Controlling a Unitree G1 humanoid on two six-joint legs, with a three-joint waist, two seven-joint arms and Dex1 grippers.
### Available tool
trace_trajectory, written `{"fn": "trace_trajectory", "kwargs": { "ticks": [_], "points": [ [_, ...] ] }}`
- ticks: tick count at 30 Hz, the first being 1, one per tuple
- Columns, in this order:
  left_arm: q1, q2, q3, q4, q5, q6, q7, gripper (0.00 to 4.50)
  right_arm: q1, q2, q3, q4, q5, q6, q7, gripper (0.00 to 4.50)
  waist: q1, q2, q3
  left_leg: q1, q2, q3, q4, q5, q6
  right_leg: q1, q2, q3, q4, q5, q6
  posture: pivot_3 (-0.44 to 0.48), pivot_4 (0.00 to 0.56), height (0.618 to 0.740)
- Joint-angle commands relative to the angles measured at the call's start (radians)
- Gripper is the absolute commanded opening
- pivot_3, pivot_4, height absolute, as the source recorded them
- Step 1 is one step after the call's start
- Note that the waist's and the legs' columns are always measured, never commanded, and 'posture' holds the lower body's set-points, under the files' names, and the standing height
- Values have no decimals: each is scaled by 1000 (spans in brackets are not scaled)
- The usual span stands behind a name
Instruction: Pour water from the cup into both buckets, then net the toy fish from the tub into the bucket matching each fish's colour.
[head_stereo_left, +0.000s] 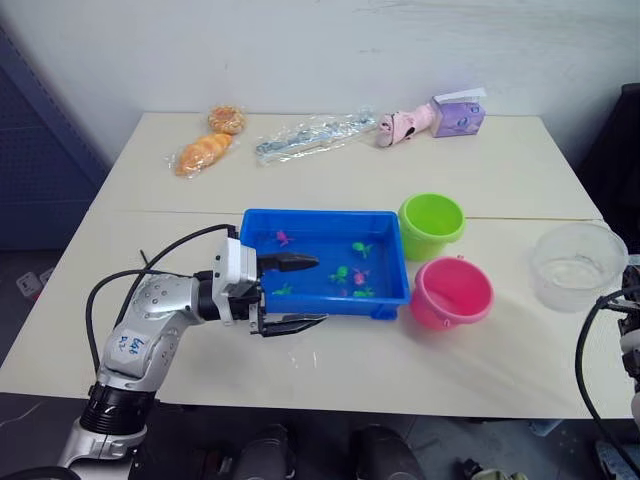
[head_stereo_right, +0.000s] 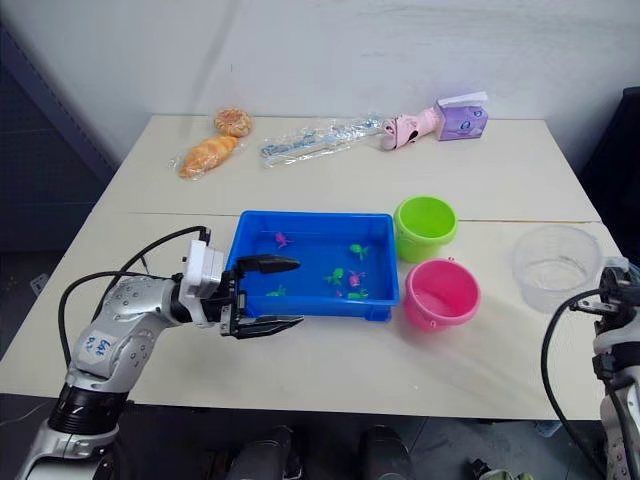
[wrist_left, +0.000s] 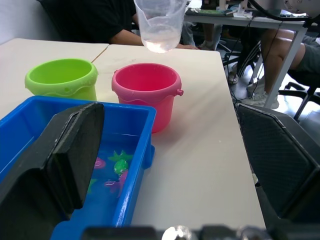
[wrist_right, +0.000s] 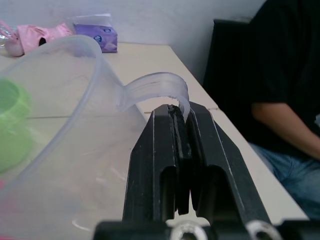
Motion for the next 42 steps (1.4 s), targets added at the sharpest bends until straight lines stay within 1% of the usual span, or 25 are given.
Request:
{"fn": "trace_trajectory", "kwargs": {
  "ticks": [1,4,8,14,21,29,42],
  "points": [
    [-19,-2,-4,-14,-5,-10,-12,4500,-12,-57,15,-65,-125,-42,18,89,1,0,0,0,0,0,0,0,0,0,0,0,0,0,0,0,150,740],
    [-23,-3,-9,-10,-6,-8,-17,4500,-27,-102,56,-71,-216,-56,43,89,3,-1,1,0,0,0,0,0,0,0,0,0,0,0,0,0,150,740],
    [-24,-9,-15,-12,-4,-7,-15,4500,-43,-127,85,-56,-291,-71,77,89,4,-1,1,0,0,0,0,0,0,0,0,0,0,0,1,0,150,740],
    [-22,-24,-16,-20,-9,2,-4,4500,-40,-151,128,-29,-404,-150,133,89,5,-2,1,0,0,0,0,0,0,0,0,0,-1,0,1,0,150,740],
    [-19,-28,-17,-28,-6,6,4,4500,-49,-144,135,-7,-480,-213,172,89,7,-2,1,0,0,0,0,0,-1,0,0,0,-1,0,1,0,150,740],
    [-24,-31,-14,-22,-2,3,9,4500,-49,-169,150,30,-592,-320,213,89,7,-2,1,0,0,0,0,0,-1,0,0,0,-1,0,1,0,150,740],
    [-24,-38,-12,-20,10,-4,17,4500,-67,-162,155,76,-704,-430,212,89,13,-2,1,0,0,0,1,1,-1,1,1,0,-1,0,1,0,150,740]
  ]
}}
